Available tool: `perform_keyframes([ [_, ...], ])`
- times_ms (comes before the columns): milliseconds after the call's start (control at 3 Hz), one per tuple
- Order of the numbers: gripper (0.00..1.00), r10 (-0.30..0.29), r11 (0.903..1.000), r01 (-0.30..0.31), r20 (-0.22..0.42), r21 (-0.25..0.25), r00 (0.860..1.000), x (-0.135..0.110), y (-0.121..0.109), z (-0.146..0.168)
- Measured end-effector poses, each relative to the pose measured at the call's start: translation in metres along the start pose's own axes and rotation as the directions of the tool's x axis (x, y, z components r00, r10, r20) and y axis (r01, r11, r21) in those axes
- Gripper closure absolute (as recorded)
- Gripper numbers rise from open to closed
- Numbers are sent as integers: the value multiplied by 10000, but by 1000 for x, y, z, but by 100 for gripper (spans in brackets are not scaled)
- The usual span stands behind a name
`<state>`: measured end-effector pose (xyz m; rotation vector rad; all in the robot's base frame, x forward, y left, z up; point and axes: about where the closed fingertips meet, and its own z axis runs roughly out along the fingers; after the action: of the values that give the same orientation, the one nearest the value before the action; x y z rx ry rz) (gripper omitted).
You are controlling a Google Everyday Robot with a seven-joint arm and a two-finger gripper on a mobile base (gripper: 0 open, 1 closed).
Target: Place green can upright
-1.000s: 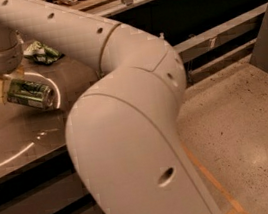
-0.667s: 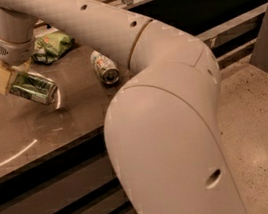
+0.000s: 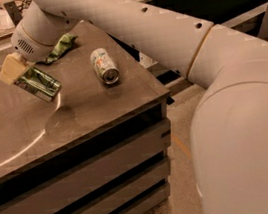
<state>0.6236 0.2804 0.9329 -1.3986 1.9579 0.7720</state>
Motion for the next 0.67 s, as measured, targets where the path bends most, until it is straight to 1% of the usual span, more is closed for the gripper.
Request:
perform_keyframes([
  [333,100,-459,9989,469,1419,-37,9888,11,10,-8],
  [667,100,-875,9960,896,2929,64,9521,19,19,-12],
])
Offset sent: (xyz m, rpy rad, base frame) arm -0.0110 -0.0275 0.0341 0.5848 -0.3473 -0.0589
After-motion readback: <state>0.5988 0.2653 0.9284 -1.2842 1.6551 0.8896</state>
